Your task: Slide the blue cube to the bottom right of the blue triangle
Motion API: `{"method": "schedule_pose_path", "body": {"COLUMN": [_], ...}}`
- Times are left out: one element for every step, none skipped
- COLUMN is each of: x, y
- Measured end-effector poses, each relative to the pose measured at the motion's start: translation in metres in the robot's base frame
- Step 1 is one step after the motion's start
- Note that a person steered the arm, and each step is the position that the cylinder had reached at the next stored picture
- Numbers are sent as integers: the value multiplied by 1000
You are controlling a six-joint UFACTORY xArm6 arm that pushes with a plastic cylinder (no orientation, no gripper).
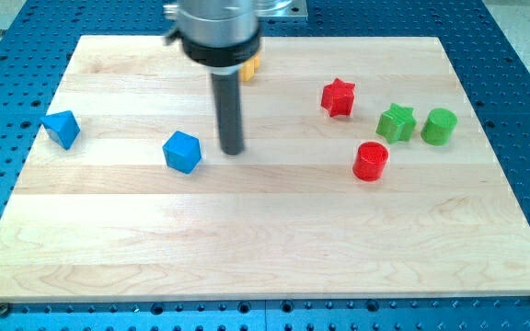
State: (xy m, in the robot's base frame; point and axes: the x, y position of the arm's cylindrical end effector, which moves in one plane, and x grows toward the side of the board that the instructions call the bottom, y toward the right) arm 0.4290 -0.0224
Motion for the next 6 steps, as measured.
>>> {"method": "schedule_pose_path", "body": {"x": [2, 5, 14, 6, 25, 0], "y": [30, 33, -10, -39, -48, -111]}}
